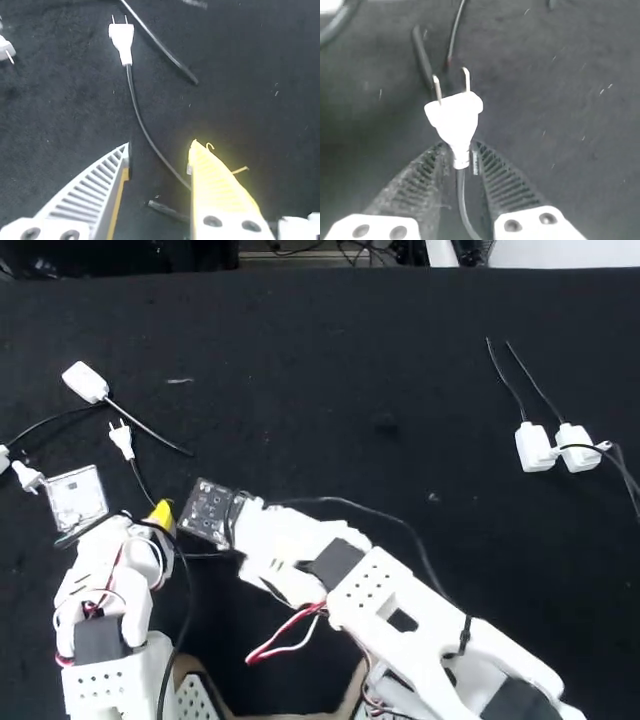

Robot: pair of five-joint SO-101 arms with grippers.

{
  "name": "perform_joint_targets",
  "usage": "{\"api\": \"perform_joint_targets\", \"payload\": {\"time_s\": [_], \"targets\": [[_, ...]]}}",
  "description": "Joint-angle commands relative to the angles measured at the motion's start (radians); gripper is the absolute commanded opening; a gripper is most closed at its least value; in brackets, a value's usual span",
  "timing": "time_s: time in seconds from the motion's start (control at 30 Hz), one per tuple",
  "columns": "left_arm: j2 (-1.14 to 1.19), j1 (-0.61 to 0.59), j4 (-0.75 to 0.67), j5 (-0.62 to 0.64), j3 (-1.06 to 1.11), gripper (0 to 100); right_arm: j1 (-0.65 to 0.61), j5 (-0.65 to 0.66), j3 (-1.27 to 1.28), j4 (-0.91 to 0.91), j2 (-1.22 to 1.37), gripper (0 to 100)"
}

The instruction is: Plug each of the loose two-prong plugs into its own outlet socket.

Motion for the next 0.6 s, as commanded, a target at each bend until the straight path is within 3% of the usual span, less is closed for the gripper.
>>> {"api": "perform_joint_targets", "payload": {"time_s": [0.0,0.17,0.57], "targets": [[-0.009,0.035,0.002,0.048,-0.088,20,-0.061,-0.049,-0.025,-0.064,0.018,1.1],[-0.009,0.179,0.003,0.048,-0.087,20,-0.117,-0.051,-0.056,-0.064,0.019,1.1],[-0.009,0.185,-0.046,-0.052,0.016,20,-0.117,-0.120,-0.054,-0.018,-0.101,1.1]]}}
